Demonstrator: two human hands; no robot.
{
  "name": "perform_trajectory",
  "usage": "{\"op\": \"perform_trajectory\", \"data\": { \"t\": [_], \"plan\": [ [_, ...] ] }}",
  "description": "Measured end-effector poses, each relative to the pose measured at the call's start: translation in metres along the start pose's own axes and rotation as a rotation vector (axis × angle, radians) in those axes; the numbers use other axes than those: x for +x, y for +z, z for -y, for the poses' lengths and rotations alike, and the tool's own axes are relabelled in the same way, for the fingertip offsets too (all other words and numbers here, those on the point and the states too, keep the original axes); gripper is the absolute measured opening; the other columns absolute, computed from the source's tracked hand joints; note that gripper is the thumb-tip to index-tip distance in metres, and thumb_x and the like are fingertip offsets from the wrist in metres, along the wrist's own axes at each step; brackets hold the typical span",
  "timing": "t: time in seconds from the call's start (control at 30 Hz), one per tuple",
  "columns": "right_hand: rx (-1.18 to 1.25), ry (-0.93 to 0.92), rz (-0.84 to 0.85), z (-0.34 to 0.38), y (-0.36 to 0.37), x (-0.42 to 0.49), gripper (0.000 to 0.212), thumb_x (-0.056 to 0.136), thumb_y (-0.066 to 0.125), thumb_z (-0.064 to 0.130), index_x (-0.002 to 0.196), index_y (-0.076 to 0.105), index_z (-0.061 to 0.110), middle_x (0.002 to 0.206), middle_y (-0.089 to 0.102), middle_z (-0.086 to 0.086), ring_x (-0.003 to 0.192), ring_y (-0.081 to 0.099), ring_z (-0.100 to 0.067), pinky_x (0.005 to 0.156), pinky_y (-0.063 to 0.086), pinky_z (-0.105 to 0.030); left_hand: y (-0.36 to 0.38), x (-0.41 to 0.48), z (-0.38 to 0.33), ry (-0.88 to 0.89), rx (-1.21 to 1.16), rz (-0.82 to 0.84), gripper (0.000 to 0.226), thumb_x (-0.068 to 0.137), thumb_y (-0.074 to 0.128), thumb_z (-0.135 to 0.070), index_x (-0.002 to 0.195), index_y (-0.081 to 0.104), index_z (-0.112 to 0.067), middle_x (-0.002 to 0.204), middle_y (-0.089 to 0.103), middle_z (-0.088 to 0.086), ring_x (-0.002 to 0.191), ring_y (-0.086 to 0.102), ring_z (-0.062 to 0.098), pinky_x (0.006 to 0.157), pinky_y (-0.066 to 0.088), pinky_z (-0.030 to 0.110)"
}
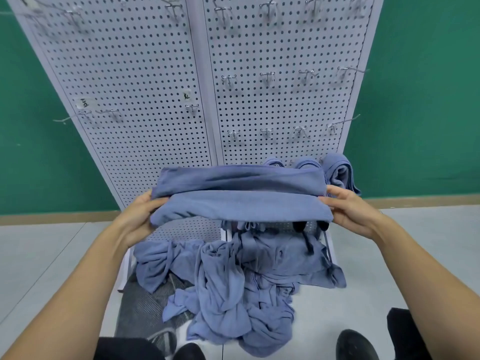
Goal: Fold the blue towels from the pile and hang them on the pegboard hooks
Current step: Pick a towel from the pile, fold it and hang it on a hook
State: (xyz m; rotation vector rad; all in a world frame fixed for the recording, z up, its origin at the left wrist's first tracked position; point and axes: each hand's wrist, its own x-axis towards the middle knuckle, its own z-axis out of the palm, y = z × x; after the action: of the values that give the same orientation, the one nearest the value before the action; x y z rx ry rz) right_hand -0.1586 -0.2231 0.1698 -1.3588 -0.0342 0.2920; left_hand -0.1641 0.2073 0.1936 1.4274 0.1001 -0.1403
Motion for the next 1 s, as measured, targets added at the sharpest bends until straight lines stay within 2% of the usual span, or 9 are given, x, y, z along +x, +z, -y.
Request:
{"op": "perform_trajectory", "data": {
  "t": [0.1,0.17,0.23,0.3,0.37,0.6,0.7,0.83,1.0],
  "plan": [
    [-0.018,-0.006,-0.013,-0.001,-0.004,0.001,0.042,0.056,0.085,0.021,0.096,0.074,0.015,0.102,0.053,-0.019,0.079,0.052,-0.025,0.069,0.058,-0.028,0.001,-0.007,-0.004,0.016,-0.051,0.013,0.039,0.100,0.033,-0.001,0.087,0.067,-0.015,0.081,0.068,0.005,0.062,0.064,0.011,0.052,0.050,0.018],
    [-0.007,-0.018,-0.060,0.001,0.000,0.001,0.019,0.080,0.067,0.003,0.082,0.076,0.020,0.103,0.043,-0.018,0.075,0.042,-0.022,0.064,0.057,-0.026,0.003,-0.011,-0.005,0.040,-0.064,0.039,0.045,0.098,0.036,-0.008,0.075,0.073,-0.021,0.078,0.066,0.003,0.064,0.061,0.013,0.056,0.049,0.020],
    [-0.021,-0.039,-0.078,0.002,0.001,0.002,0.045,0.093,0.042,-0.006,0.079,0.075,0.021,0.102,0.043,-0.016,0.074,0.041,-0.020,0.064,0.053,-0.029,0.003,-0.014,-0.008,0.035,-0.116,0.095,0.021,0.079,0.052,-0.017,0.076,0.073,-0.018,0.081,0.064,0.005,0.071,0.059,0.017,0.063,0.049,0.026],
    [-0.009,-0.066,-0.065,0.008,0.004,-0.001,0.043,0.095,0.037,0.002,0.080,0.072,0.021,0.098,0.048,-0.013,0.074,0.042,-0.021,0.066,0.046,-0.031,0.004,-0.015,-0.011,0.028,-0.138,0.127,0.026,0.063,0.062,-0.030,0.081,0.069,-0.013,0.086,0.064,0.006,0.075,0.060,0.020,0.065,0.051,0.029],
    [-0.038,-0.076,-0.075,0.015,0.011,-0.005,0.027,0.096,0.044,0.017,0.082,0.067,0.019,0.091,0.052,-0.009,0.073,0.048,-0.021,0.065,0.046,-0.031,0.007,-0.009,-0.007,0.026,-0.064,0.082,0.027,0.079,0.058,-0.038,0.083,0.064,-0.012,0.085,0.065,0.005,0.072,0.062,0.018,0.060,0.053,0.028],
    [-0.137,-0.220,-0.237,0.045,0.031,-0.004,0.017,0.093,0.057,0.007,0.097,0.061,0.023,0.079,0.056,-0.005,0.057,0.054,-0.011,0.049,0.048,-0.022,0.021,0.013,0.011,-0.003,0.135,-0.133,0.015,0.088,0.061,0.001,0.095,0.069,-0.010,0.108,0.065,0.012,0.089,0.062,0.027,0.072,0.059,0.030],
    [-0.081,-0.271,-0.209,0.073,0.048,-0.005,0.020,0.093,0.054,0.005,0.105,0.060,0.020,0.074,0.062,-0.001,0.056,0.057,-0.010,0.051,0.050,-0.022,0.027,0.023,0.021,-0.080,0.189,-0.178,0.020,0.088,0.060,0.005,0.091,0.070,-0.011,0.113,0.063,0.016,0.094,0.059,0.030,0.089,0.050,0.044],
    [-0.020,-0.295,-0.148,0.112,0.081,-0.003,0.015,0.094,0.055,0.006,0.104,0.059,0.017,0.068,0.067,0.004,0.057,0.061,-0.011,0.055,0.054,-0.023,0.045,0.028,0.029,-0.160,0.216,-0.227,0.030,0.088,0.053,0.013,0.094,0.067,-0.013,0.117,0.060,0.011,0.091,0.058,0.022,0.074,0.051,0.035],
    [-0.168,-0.307,-0.186,0.131,0.130,0.010,0.011,0.091,0.061,0.008,0.096,0.059,0.017,0.083,0.058,-0.010,0.070,0.057,-0.022,0.060,0.058,-0.028,0.079,0.025,0.025,-0.106,0.241,-0.170,0.028,0.087,0.061,0.004,0.104,0.066,-0.018,0.121,0.062,0.007,0.103,0.060,0.021,0.089,0.051,0.036]
  ]
}}
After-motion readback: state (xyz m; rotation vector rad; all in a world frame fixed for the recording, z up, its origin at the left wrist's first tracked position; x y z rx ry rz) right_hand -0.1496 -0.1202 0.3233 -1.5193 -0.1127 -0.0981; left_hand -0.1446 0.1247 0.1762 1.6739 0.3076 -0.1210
